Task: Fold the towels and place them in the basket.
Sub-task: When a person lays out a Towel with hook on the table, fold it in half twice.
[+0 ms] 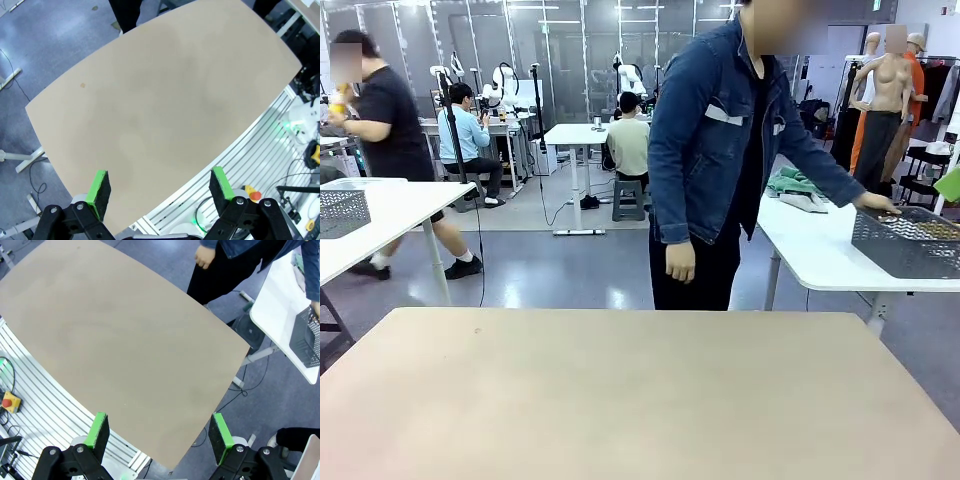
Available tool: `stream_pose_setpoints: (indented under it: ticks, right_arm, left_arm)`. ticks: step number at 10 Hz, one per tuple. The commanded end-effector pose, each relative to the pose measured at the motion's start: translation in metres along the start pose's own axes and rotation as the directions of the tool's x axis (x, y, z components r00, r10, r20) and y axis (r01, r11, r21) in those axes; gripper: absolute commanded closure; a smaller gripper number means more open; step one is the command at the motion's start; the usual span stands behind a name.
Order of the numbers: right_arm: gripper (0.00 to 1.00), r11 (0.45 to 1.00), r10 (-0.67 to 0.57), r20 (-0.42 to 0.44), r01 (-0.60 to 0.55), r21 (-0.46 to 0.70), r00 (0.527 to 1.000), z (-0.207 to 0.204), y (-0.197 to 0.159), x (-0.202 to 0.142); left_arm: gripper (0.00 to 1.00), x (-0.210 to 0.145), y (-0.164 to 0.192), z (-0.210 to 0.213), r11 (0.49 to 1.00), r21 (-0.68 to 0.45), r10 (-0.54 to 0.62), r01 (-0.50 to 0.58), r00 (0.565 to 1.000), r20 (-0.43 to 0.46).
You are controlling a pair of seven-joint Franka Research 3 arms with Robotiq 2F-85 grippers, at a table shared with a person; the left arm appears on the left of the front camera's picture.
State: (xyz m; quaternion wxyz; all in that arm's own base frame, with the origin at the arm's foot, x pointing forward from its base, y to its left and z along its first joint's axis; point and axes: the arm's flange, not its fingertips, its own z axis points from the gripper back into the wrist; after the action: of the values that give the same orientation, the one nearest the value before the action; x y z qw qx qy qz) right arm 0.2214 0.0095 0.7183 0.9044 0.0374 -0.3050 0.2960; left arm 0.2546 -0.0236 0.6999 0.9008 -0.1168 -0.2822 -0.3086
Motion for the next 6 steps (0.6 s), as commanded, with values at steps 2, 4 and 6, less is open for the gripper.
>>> stream_pose_setpoints:
  ticks: [2,4,6]
  right_arm:
    - [0.00,1.000,0.004,-0.002,-0.004,-0.012,1.000,0.0007,-0.0005,-0.0013]
    - [0.00,1.000,0.004,-0.002,-0.004,-0.012,1.000,0.0007,-0.0005,-0.0013]
    - [0.00,1.000,0.004,-0.002,-0.004,-0.012,1.000,0.0007,-0.0005,-0.0013]
  left_arm:
    - [0.00,0.0009,-0.0008,0.0014,1.000,0.005,-0.011,0.011,1.000,-0.001]
    - [0.00,0.0009,-0.0008,0.0014,1.000,0.005,-0.011,0.011,1.000,-0.001]
    - [0.00,0.0009,-0.0008,0.0014,1.000,0.005,-0.011,0.011,1.000,-0.001]
